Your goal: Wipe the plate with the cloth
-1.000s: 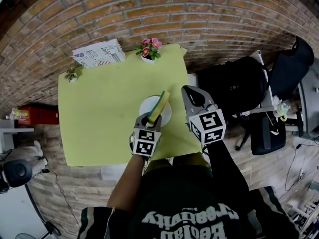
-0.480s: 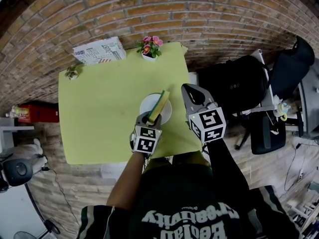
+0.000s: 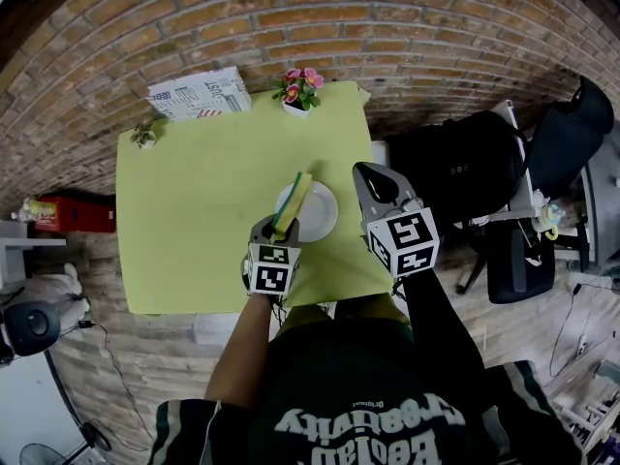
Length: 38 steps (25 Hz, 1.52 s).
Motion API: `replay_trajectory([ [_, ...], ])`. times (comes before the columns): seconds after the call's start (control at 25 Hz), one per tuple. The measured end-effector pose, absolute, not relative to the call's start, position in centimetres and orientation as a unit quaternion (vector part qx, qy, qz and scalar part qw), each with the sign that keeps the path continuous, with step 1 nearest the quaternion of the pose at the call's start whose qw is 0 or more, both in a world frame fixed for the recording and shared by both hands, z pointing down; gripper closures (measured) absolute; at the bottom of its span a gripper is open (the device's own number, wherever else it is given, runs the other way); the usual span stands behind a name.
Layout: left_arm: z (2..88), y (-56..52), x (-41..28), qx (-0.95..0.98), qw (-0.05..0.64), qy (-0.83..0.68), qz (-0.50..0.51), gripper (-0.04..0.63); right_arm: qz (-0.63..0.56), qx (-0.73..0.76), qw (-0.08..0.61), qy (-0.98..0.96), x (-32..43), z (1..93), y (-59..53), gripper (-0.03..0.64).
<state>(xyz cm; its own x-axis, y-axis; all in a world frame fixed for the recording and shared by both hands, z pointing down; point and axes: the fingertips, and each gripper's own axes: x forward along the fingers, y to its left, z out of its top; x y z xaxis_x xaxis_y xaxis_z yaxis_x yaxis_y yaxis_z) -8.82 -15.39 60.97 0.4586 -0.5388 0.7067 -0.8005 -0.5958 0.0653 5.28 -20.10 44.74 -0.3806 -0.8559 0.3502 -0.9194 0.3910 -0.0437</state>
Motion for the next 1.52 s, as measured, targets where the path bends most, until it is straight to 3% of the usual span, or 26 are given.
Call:
replay_trajectory([
  [0.72,60.1,-15.8,-13.5,0.813,0.205,-0.447,0.313,0.463,0.106,0.529,0.140,-0.831,3.2,44.4,-20.1,0.603],
  [1.52,60.2,-12.6,-3.3,0.883,0.179,-0.306,0.307,0.463,0.112,0.567,0.146,-0.803,5.8,44.6,-18.2,0.603],
])
